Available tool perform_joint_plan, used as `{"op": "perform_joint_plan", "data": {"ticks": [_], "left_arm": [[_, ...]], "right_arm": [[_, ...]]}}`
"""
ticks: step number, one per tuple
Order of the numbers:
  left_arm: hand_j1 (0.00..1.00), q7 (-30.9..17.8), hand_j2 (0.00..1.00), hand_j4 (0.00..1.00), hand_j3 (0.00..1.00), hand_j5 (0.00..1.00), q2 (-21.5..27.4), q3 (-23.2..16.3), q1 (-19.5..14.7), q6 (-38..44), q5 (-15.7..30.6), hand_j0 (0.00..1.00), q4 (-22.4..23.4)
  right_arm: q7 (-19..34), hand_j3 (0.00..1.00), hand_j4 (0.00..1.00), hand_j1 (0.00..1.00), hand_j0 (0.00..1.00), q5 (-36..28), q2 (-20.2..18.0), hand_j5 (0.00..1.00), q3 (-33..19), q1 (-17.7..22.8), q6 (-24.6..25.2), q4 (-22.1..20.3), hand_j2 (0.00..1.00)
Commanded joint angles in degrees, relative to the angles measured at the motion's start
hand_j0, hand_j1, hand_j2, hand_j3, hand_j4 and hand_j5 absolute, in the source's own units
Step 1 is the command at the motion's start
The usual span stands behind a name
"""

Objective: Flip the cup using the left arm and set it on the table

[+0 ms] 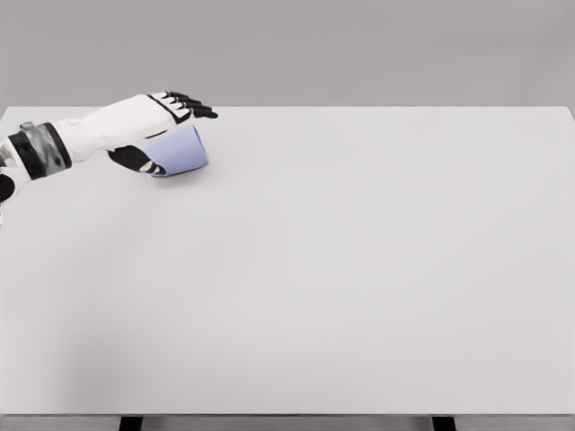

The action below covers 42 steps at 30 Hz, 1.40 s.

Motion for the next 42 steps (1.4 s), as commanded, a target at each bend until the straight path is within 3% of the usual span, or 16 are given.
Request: {"op": "perform_joint_plan", "data": {"ticks": [1,2,5,7,9,11,13,18,19,22,24,27,34,42], "left_arm": [[1.0,0.18,1.0,1.0,1.0,1.0,-0.17,-1.79,0.0,0.14,4.43,1.0,-0.39],[1.0,0.18,1.0,1.0,1.0,1.0,-0.08,-2.58,0.0,0.14,5.75,1.0,-1.26],[1.0,1.05,1.0,1.0,1.0,1.0,0.27,-3.11,1.75,15.88,7.59,1.0,-11.71],[1.0,7.2,1.0,1.0,1.0,1.0,0.71,-3.55,4.57,25.55,7.86,1.0,-18.13],[1.0,10.55,1.0,1.0,1.0,1.0,1.06,-3.99,5.1,29.96,7.95,1.0,-20.07],[1.0,10.9,1.0,1.0,1.0,1.0,1.15,-4.08,5.01,33.47,7.95,1.0,-19.81],[1.0,15.11,1.0,1.0,1.0,1.0,1.06,-5.31,4.92,38.74,7.86,1.0,-19.2],[1.0,15.38,1.0,1.0,1.0,1.0,-0.34,-5.4,2.46,44.19,7.95,1.0,-16.03],[1.0,15.38,1.0,1.0,1.0,1.0,-0.34,-5.57,2.11,44.81,8.74,1.0,-15.15],[1.0,15.65,1.0,1.0,1.0,1.0,-0.26,-10.93,-1.58,44.99,14.63,1.0,-10.14],[1.0,15.73,1.0,1.0,1.0,1.0,-0.26,-12.34,-2.02,44.99,15.07,1.0,-9.0],[1.0,15.73,1.0,1.0,1.0,1.0,-0.26,-13.66,-2.11,44.99,20.08,1.0,-8.82],[1.0,15.73,1.0,1.0,1.0,1.0,-1.31,-14.45,-2.11,50.08,21.04,1.0,-8.21],[1.0,16.0,1.0,1.0,1.0,1.0,-2.45,-17.26,-3.95,53.6,20.96,1.0,-3.46]], "right_arm": [[0.01,1.0,1.0,1.0,1.0,0.01,0.0,1.0,0.01,0.0,0.0,0.01,1.0],[0.01,1.0,1.0,1.0,1.0,0.01,0.0,1.0,0.01,0.0,0.0,0.01,1.0],[0.01,1.0,1.0,1.0,1.0,0.01,0.0,1.0,0.01,0.0,0.0,0.01,1.0],[0.01,1.0,1.0,1.0,1.0,0.01,0.0,1.0,0.01,0.0,0.0,0.01,1.0],[0.01,1.0,1.0,1.0,1.0,0.01,0.0,1.0,0.01,0.0,0.0,0.01,1.0],[0.01,1.0,1.0,1.0,1.0,0.01,0.0,1.0,0.01,0.0,0.0,0.01,1.0],[0.01,1.0,1.0,1.0,1.0,0.01,0.0,1.0,0.01,0.0,0.0,0.01,1.0],[0.01,1.0,1.0,1.0,1.0,0.01,0.0,1.0,0.01,0.0,0.0,0.01,1.0],[0.01,1.0,1.0,1.0,1.0,0.01,0.0,1.0,0.01,0.0,0.0,0.01,1.0],[0.01,1.0,1.0,1.0,1.0,0.01,0.0,1.0,0.01,0.0,0.0,0.01,1.0],[0.01,1.0,1.0,1.0,1.0,0.01,0.0,1.0,0.01,0.0,0.0,0.01,1.0],[0.01,1.0,1.0,1.0,1.0,0.01,0.0,1.0,0.01,0.0,0.0,0.01,1.0],[0.01,1.0,1.0,1.0,1.0,0.01,0.0,1.0,0.01,0.0,0.0,0.01,1.0],[0.01,1.0,1.0,1.0,1.0,0.01,0.0,1.0,0.01,0.0,0.0,0.01,1.0]]}}
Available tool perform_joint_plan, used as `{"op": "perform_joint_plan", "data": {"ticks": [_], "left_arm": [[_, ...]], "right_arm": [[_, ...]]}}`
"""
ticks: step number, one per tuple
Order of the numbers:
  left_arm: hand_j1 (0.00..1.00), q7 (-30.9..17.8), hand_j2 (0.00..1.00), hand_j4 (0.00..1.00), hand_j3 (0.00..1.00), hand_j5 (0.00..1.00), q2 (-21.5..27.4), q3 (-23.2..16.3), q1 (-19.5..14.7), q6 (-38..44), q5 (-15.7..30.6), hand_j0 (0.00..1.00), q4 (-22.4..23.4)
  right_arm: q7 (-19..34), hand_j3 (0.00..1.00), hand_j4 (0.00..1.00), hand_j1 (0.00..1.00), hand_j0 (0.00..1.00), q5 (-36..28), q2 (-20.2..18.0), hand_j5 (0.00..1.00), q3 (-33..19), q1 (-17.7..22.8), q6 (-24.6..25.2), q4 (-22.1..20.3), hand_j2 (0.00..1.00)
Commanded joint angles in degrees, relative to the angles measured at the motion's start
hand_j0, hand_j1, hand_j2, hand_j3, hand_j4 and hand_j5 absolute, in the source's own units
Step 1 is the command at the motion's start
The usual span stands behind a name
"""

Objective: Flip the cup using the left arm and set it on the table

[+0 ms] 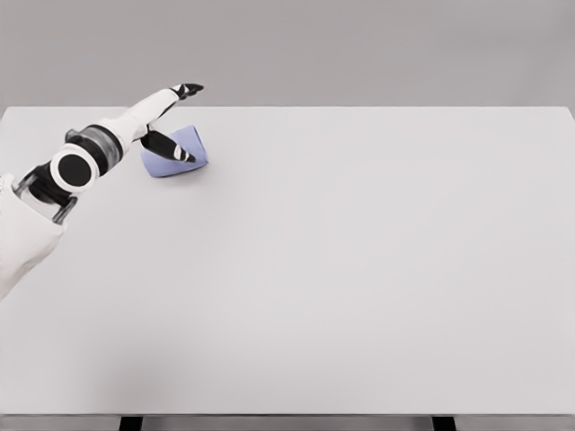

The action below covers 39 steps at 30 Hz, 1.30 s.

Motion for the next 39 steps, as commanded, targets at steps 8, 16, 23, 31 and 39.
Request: {"op": "perform_joint_plan", "data": {"ticks": [8,16,23,31,39], "left_arm": [[1.0,0.24,1.0,1.0,1.0,1.0,-1.72,-1.33,-0.09,3.66,-0.38,1.0,2.36],[1.0,4.29,1.0,1.0,1.0,1.0,-2.95,-1.86,-0.18,5.68,-0.56,1.0,3.42],[1.0,4.29,1.0,1.0,1.0,1.0,-4.09,-1.95,-0.18,5.68,-0.65,1.0,6.05],[1.0,4.29,1.0,1.0,1.0,1.0,-5.06,-3.27,-0.79,5.68,-3.46,1.0,8.6],[1.0,4.29,1.0,1.0,1.0,1.0,-5.76,-4.06,-1.14,5.77,-5.66,1.0,9.48]], "right_arm": [[0.01,1.0,1.0,1.0,1.0,0.01,0.0,1.0,0.01,0.0,0.0,0.01,1.0],[0.01,1.0,1.0,1.0,1.0,0.01,0.0,1.0,0.01,0.0,0.0,0.01,1.0],[0.01,1.0,1.0,1.0,1.0,0.01,0.0,1.0,0.01,0.0,0.0,0.01,1.0],[0.01,1.0,1.0,1.0,1.0,0.01,0.0,1.0,0.01,0.0,0.0,0.01,1.0],[0.01,1.0,1.0,1.0,1.0,0.01,0.0,1.0,0.01,0.0,0.0,0.01,1.0]]}}
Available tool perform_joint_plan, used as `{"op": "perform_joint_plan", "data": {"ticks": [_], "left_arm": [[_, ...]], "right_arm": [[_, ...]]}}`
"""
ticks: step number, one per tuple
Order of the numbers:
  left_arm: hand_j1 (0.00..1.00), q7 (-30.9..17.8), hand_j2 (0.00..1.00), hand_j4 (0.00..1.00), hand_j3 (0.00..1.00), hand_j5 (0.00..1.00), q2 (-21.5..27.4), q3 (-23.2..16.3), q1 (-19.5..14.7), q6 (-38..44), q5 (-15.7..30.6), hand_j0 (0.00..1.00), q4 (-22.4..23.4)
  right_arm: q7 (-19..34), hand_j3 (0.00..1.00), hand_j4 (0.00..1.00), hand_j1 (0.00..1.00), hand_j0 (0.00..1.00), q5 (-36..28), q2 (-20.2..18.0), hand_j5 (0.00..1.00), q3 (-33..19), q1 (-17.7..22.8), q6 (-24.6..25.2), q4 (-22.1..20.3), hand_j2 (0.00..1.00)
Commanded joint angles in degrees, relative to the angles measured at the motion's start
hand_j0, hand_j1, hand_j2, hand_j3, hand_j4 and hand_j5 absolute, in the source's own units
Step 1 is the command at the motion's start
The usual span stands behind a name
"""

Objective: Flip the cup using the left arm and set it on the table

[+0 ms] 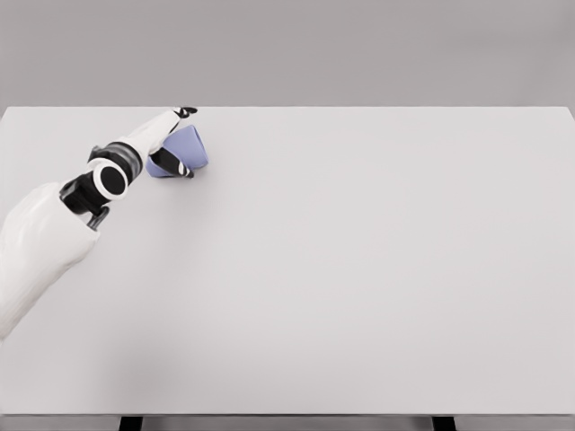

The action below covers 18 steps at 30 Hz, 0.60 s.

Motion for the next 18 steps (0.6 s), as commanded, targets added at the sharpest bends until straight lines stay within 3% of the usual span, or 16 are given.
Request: {"op": "perform_joint_plan", "data": {"ticks": [1,12,16,18], "left_arm": [[1.0,0.02,1.0,1.0,1.0,1.0,-0.16,-0.08,0.0,-0.04,-0.59,1.0,0.27],[1.0,0.02,1.0,1.0,1.0,1.0,-1.3,-0.25,0.0,1.98,-0.59,1.0,0.27],[0.85,-0.24,0.85,0.85,0.85,0.85,-1.3,-0.34,0.09,2.07,-0.59,0.85,0.1],[0.83,-0.5,0.83,0.83,0.83,0.83,-1.3,-0.34,0.09,2.07,-0.59,0.83,0.01]], "right_arm": [[0.01,1.0,1.0,1.0,1.0,0.01,0.0,1.0,0.01,0.0,0.0,0.01,1.0],[0.01,1.0,1.0,1.0,1.0,0.01,0.0,1.0,0.01,0.0,0.0,0.01,1.0],[0.01,1.0,1.0,1.0,1.0,0.01,0.0,1.0,0.01,0.0,0.0,0.01,1.0],[0.01,1.0,1.0,1.0,1.0,0.01,0.0,1.0,0.01,0.0,0.0,0.01,1.0]]}}
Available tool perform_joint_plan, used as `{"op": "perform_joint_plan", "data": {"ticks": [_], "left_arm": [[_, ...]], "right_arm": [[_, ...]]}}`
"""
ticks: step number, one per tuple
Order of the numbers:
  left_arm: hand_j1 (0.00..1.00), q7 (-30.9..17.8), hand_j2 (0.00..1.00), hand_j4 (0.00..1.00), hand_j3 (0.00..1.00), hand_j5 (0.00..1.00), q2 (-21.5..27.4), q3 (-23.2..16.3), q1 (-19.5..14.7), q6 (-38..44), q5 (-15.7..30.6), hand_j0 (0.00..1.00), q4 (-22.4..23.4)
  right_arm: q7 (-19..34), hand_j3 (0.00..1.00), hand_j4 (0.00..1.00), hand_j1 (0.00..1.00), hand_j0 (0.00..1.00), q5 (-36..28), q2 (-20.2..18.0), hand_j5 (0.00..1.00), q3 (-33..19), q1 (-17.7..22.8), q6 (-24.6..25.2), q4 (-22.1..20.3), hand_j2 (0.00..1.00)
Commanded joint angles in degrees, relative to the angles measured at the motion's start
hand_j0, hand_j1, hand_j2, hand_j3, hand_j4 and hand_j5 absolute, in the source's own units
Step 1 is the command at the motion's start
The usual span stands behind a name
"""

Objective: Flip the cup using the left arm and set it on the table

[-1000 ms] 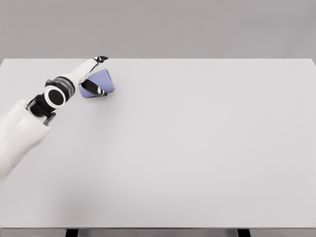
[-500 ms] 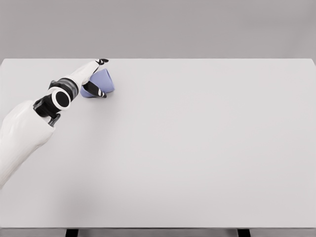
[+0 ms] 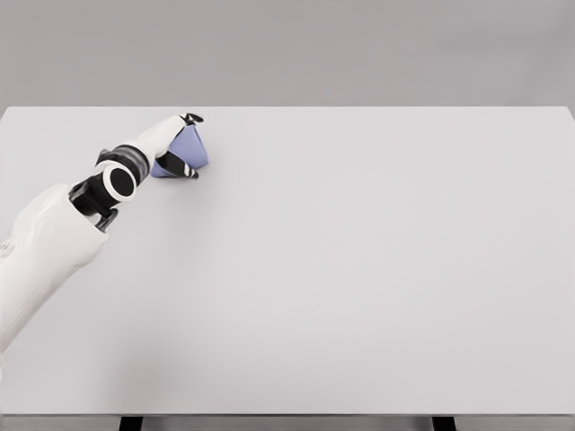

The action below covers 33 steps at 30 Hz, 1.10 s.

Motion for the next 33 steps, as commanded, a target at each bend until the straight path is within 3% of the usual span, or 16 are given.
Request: {"op": "perform_joint_plan", "data": {"ticks": [1,4,6,24,33], "left_arm": [[0.83,-0.26,0.83,0.83,0.83,0.83,0.0,0.0,0.0,0.36,-0.18,0.83,-0.1],[0.82,-0.34,0.82,0.82,0.82,0.82,0.0,-0.01,0.09,1.06,-0.18,0.82,-0.27],[0.77,-0.34,0.77,0.77,0.77,0.77,0.0,0.0,0.09,1.06,-0.18,0.77,-0.36],[0.78,0.1,0.78,0.78,0.78,0.78,0.0,2.46,-0.53,1.06,0.26,0.78,-0.45],[0.78,0.27,0.78,0.78,0.78,0.78,0.0,5.8,-0.62,1.06,2.01,0.78,-0.45]], "right_arm": [[0.01,1.0,1.0,1.0,1.0,0.01,0.0,1.0,0.01,0.0,0.0,0.01,1.0],[0.01,1.0,1.0,1.0,1.0,0.01,0.0,1.0,0.01,0.0,0.0,0.01,1.0],[0.01,1.0,1.0,1.0,1.0,0.01,0.0,1.0,0.01,0.0,0.0,0.01,1.0],[0.01,1.0,1.0,1.0,1.0,0.01,0.0,1.0,0.01,0.0,0.0,0.01,1.0],[0.01,1.0,1.0,1.0,1.0,0.01,0.0,1.0,0.01,0.0,0.0,0.01,1.0]]}}
